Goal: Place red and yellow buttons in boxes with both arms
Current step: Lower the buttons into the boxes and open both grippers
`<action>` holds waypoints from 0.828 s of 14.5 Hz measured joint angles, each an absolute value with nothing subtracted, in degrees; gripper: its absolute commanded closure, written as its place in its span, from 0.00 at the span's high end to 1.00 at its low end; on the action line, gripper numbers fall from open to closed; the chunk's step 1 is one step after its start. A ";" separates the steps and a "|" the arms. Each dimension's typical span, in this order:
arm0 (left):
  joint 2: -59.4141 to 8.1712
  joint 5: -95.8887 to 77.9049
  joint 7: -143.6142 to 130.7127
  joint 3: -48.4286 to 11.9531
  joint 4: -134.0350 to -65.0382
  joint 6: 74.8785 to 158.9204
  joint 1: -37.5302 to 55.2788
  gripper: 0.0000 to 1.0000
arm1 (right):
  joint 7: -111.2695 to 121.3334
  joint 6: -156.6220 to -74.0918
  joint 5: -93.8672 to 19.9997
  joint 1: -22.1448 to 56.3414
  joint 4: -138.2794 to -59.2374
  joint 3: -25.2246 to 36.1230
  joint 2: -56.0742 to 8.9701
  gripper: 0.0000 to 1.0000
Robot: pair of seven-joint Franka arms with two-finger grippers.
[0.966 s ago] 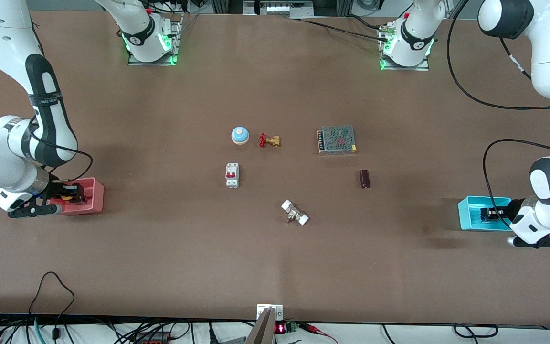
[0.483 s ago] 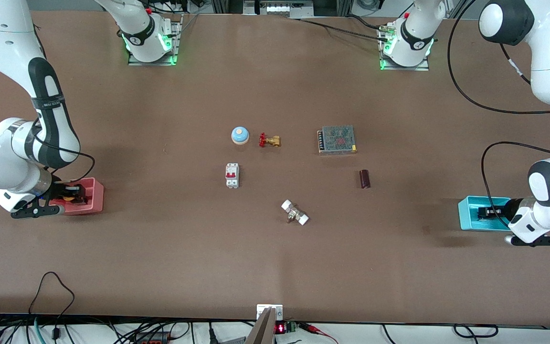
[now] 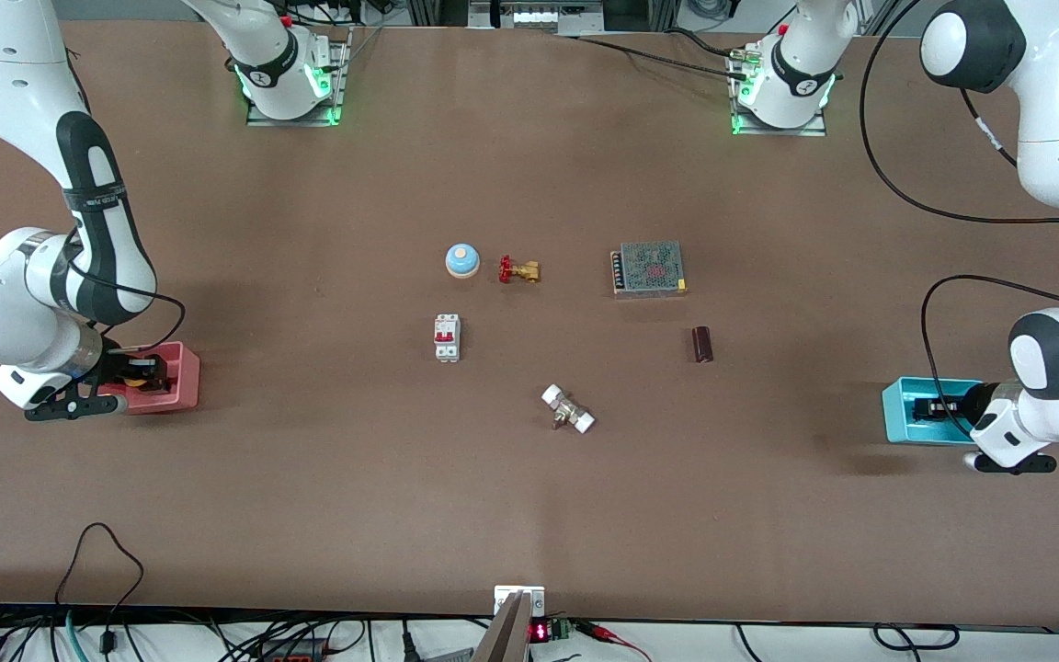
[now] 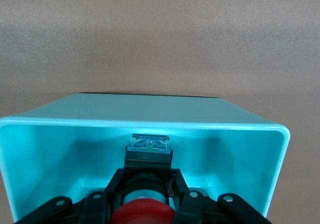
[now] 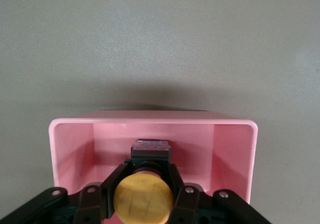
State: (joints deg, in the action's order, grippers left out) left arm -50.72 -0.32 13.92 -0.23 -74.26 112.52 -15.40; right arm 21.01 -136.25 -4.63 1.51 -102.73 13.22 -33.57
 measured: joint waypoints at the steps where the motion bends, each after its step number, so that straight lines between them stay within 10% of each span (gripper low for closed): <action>1: -50.74 -0.32 13.98 -0.25 -74.25 112.53 -15.38 0.91 | 21.01 -136.25 -4.63 1.50 -102.73 13.20 -33.59 0.85; 4: -50.74 -0.32 14.03 -0.31 -74.08 112.65 -15.38 1.00 | 21.01 -136.25 -4.64 1.46 -102.73 13.19 -33.67 1.00; 12: -42.65 -0.32 14.03 -1.09 -72.16 109.26 -15.14 1.00 | 21.10 -124.55 -4.66 1.50 -95.95 12.48 -29.96 1.00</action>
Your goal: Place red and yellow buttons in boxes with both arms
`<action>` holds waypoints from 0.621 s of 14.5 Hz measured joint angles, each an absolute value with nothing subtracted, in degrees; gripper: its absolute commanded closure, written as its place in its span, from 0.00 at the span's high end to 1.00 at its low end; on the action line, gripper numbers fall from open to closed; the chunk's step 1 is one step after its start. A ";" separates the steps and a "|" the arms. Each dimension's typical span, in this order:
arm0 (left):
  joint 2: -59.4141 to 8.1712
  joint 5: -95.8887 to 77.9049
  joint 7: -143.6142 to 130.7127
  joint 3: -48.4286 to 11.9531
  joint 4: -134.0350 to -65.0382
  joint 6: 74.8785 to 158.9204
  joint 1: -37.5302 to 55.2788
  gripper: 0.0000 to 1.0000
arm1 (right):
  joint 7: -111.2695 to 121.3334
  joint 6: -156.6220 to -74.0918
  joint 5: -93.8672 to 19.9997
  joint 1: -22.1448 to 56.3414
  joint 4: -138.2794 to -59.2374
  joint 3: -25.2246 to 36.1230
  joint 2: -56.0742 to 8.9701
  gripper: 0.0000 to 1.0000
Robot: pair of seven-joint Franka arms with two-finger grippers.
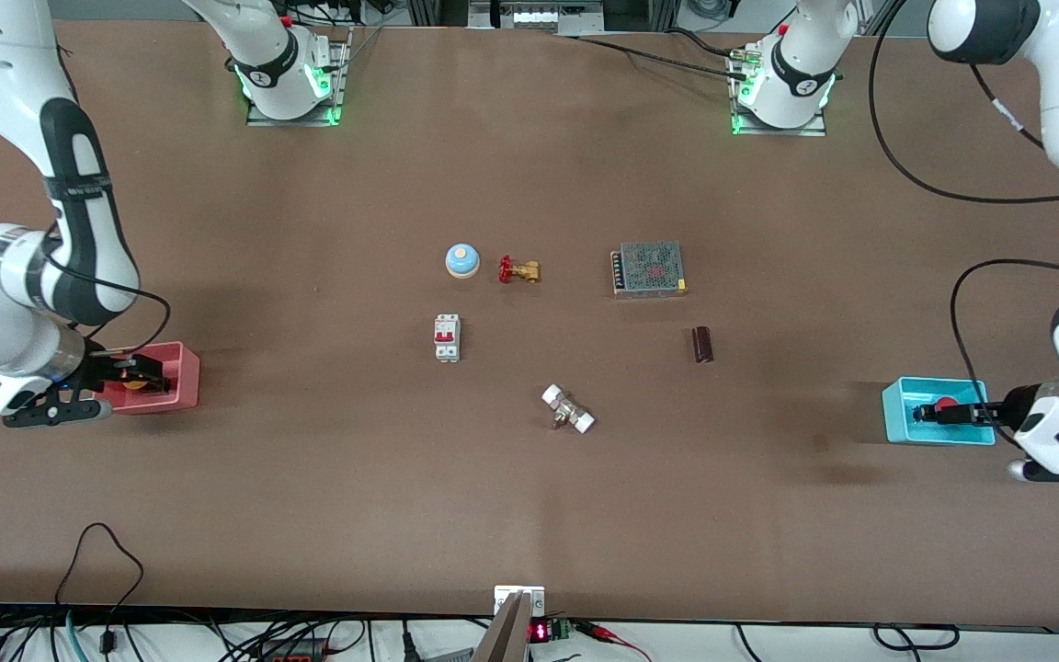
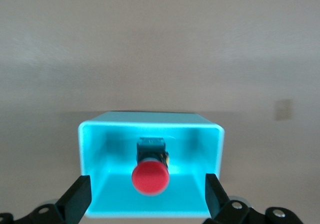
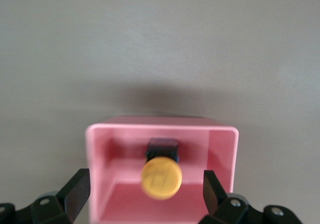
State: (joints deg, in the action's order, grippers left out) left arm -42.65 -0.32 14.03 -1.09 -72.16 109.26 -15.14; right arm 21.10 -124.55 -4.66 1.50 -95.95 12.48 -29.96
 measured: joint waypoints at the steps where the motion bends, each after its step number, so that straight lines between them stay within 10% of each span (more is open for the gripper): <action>1: -40.32 -0.32 14.03 -1.23 -72.29 107.70 -14.74 1.00 | 21.10 -120.00 -4.66 1.58 -93.45 12.16 -28.35 1.00; 9: -20.18 -0.57 6.01 -1.47 -75.93 96.16 -5.54 1.00 | 21.28 -109.07 -4.84 3.25 -86.84 11.09 -13.21 1.00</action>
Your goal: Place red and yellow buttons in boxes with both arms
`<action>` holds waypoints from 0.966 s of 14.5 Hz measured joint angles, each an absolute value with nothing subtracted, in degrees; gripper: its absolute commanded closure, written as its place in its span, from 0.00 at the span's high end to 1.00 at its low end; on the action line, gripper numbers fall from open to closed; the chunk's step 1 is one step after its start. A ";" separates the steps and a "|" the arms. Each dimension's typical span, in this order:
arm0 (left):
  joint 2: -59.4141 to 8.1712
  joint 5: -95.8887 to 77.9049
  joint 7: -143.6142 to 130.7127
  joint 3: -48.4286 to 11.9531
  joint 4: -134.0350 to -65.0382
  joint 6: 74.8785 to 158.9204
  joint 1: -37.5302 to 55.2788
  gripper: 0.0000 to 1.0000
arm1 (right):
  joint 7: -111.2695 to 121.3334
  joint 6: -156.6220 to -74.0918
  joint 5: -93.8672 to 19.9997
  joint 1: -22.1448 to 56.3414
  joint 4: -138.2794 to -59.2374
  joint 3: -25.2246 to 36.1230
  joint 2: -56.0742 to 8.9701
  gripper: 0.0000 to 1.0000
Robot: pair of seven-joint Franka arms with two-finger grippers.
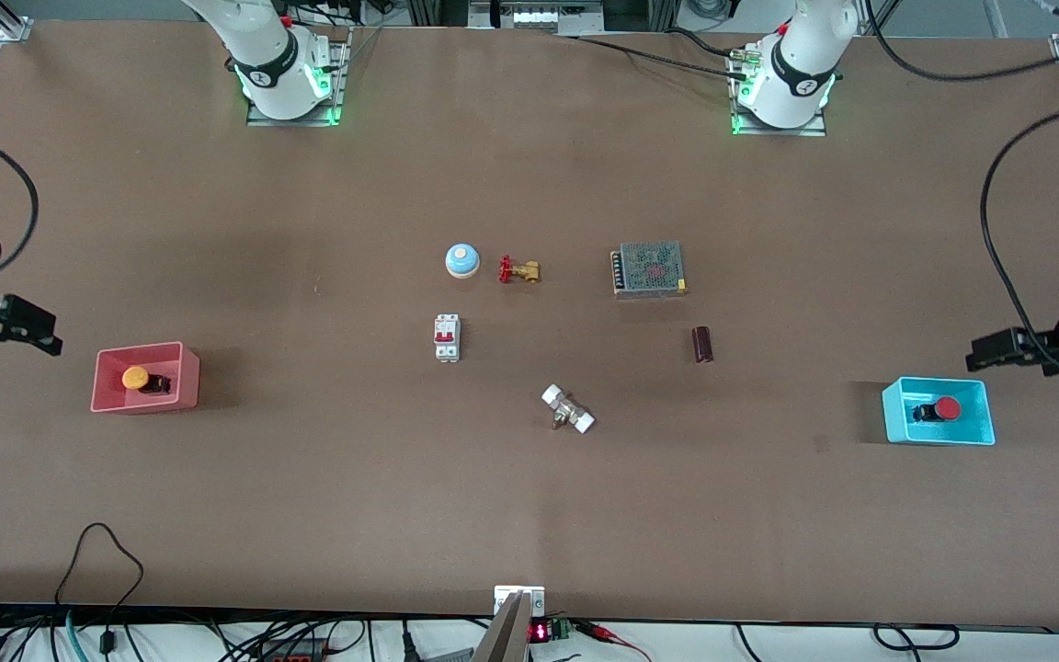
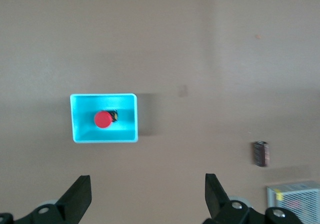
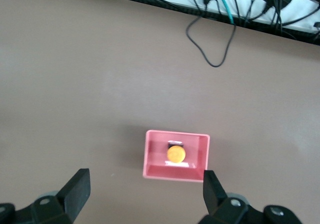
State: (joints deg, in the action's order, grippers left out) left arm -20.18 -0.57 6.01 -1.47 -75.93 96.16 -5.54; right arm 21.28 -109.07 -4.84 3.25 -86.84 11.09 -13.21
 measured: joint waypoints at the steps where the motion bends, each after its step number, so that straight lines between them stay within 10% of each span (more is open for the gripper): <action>1: -18.15 -0.91 5.00 -1.39 -77.18 95.85 -4.32 1.00 | 21.20 -107.29 -4.84 4.44 -86.82 10.94 -11.70 1.00; 14: -6.08 -2.57 -0.45 -0.37 -88.18 93.73 -2.43 1.00 | 13.12 -93.56 -0.10 6.68 -84.65 8.06 -7.22 1.00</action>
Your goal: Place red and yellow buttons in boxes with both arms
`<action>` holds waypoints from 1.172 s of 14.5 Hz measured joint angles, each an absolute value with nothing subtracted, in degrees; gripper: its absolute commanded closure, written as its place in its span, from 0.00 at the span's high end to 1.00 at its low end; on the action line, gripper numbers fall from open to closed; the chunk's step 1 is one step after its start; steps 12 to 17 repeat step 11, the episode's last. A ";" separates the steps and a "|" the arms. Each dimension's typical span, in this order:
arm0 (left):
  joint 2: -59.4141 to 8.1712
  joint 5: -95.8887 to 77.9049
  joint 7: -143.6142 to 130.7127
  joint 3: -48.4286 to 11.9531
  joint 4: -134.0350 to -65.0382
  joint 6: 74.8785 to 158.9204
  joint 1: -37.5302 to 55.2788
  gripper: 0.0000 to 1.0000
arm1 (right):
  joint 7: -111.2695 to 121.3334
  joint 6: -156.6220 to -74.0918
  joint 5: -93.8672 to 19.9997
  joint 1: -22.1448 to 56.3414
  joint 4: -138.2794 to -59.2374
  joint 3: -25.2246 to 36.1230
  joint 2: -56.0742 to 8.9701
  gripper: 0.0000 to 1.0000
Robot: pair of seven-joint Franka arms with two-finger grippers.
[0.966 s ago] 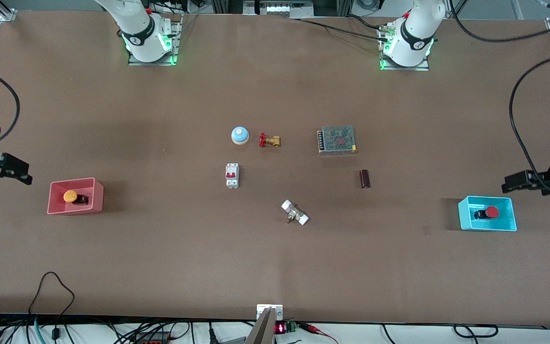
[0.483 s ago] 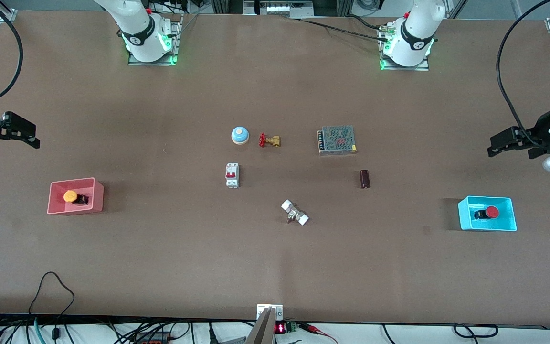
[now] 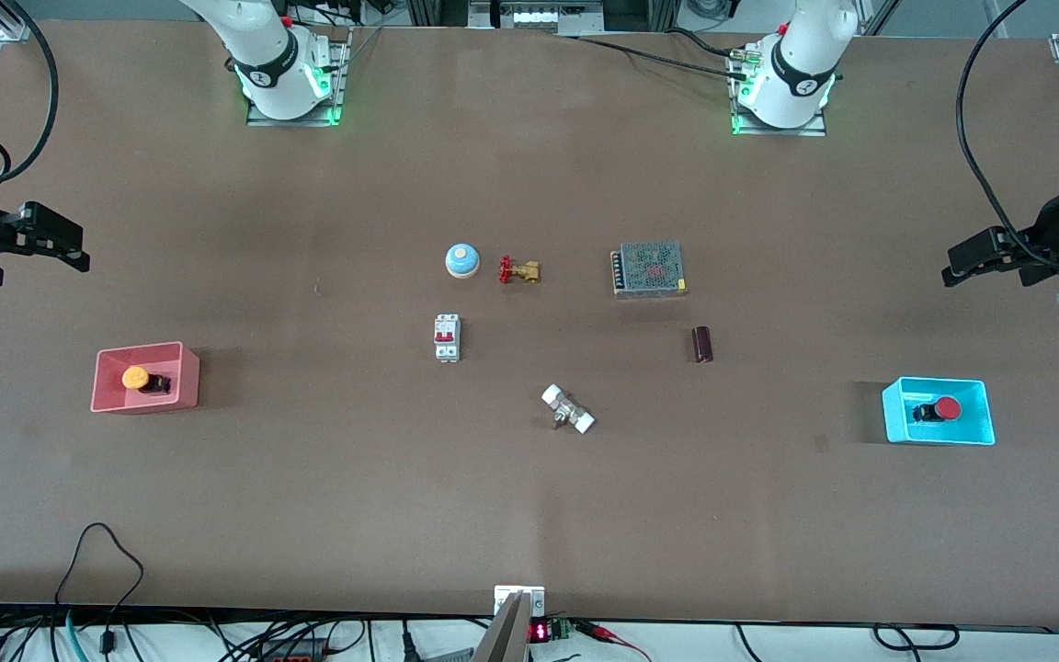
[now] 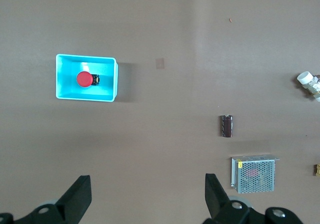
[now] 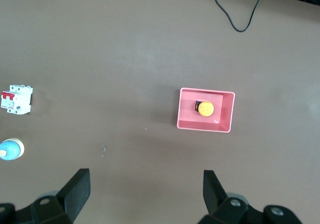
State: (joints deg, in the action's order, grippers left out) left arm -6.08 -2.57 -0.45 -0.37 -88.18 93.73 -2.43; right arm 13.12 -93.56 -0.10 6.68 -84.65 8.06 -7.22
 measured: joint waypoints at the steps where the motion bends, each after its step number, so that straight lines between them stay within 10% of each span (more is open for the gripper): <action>1: -5.82 -2.57 -0.51 -0.40 -88.26 93.49 -2.43 1.00 | 13.12 -93.44 -0.09 6.66 -85.19 8.06 -6.77 1.00; 17: -5.04 -2.52 -0.58 -0.85 -88.36 92.72 -2.40 1.00 | 13.12 -92.99 -0.08 6.59 -85.68 8.07 -6.17 1.00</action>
